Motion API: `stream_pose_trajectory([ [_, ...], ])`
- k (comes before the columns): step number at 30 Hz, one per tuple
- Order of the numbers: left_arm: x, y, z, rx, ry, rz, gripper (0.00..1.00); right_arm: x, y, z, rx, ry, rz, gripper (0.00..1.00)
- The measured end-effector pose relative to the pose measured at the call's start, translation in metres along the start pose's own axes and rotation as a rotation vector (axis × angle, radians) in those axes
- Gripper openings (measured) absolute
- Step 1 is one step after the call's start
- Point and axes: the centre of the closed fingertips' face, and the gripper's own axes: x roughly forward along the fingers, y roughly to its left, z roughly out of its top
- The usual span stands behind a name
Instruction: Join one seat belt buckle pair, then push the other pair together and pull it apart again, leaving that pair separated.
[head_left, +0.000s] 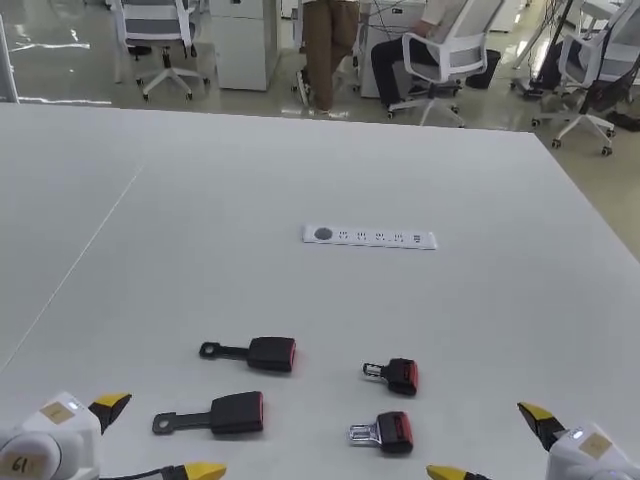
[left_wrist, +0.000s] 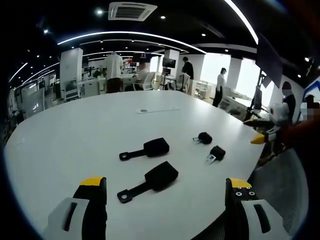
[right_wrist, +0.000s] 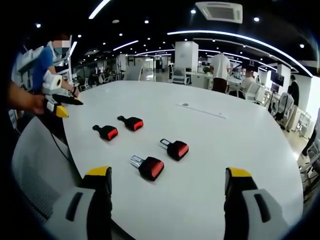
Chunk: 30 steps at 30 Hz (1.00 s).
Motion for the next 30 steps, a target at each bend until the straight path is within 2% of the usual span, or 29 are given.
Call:
stream_pose_trajectory([
  [23,0.003,0.003,-0.002,0.003,0.009,-0.007,1.0,0.011,0.013,0.0,-0.012,0.023,0.057,0.94],
  [30,0.009,0.001,-0.003,0.023,0.029,-0.019,1.0,0.02,0.02,-0.002,-0.036,0.053,0.117,0.92],
])
